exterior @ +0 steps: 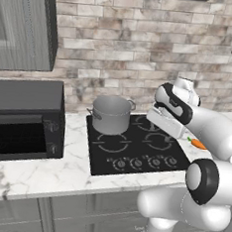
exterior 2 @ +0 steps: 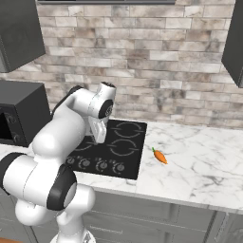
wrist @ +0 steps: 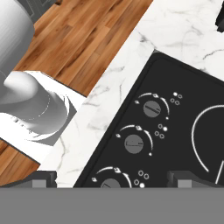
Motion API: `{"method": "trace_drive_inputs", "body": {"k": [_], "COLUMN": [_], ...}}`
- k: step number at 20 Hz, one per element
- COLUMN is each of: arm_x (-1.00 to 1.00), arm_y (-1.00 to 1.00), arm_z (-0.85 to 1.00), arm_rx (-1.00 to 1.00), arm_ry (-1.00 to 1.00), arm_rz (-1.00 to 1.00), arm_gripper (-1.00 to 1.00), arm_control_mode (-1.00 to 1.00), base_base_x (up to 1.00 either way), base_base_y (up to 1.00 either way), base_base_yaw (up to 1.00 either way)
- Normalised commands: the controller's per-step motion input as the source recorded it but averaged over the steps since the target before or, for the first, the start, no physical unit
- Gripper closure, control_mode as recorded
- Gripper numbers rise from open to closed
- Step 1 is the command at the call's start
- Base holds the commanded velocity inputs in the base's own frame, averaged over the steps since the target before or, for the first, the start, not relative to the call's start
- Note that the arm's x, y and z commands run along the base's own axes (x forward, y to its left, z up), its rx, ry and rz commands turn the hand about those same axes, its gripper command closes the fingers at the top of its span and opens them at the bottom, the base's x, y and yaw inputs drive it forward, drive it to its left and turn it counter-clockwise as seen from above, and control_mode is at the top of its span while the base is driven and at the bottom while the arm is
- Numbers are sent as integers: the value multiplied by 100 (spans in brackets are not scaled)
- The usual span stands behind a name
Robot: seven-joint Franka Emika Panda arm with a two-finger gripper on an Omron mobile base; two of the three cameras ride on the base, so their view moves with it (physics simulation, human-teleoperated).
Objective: Turn on the burner for the pot on the stove. Wait thirty seconds for the pot to heat up. Then add the carrot to the pot.
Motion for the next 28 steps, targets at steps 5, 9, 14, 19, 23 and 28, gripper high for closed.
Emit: {"method": "trace_drive_inputs", "body": {"k": [5,9,14,19,23,28], "arm_x": [0,0,0,0,0,0], "arm_y": [0,0,0,0,0,0], "arm_z": [0,0,0,0,0,0], "arm_rx": [0,0,0,0,0,0], "arm_ry": [0,0,0,0,0,0], "arm_rz": [0,0,0,0,0,0], "arm_gripper": [-100,-100,-100,-100,-100,-100], "arm_control_mode": [-100,-100,-100,-100,-100,-100], "base_base_x": [0,0,0,0,0,0], "base_base_y": [0,0,0,0,0,0], "base_base_yaw": [0,0,0,0,0,0]}}
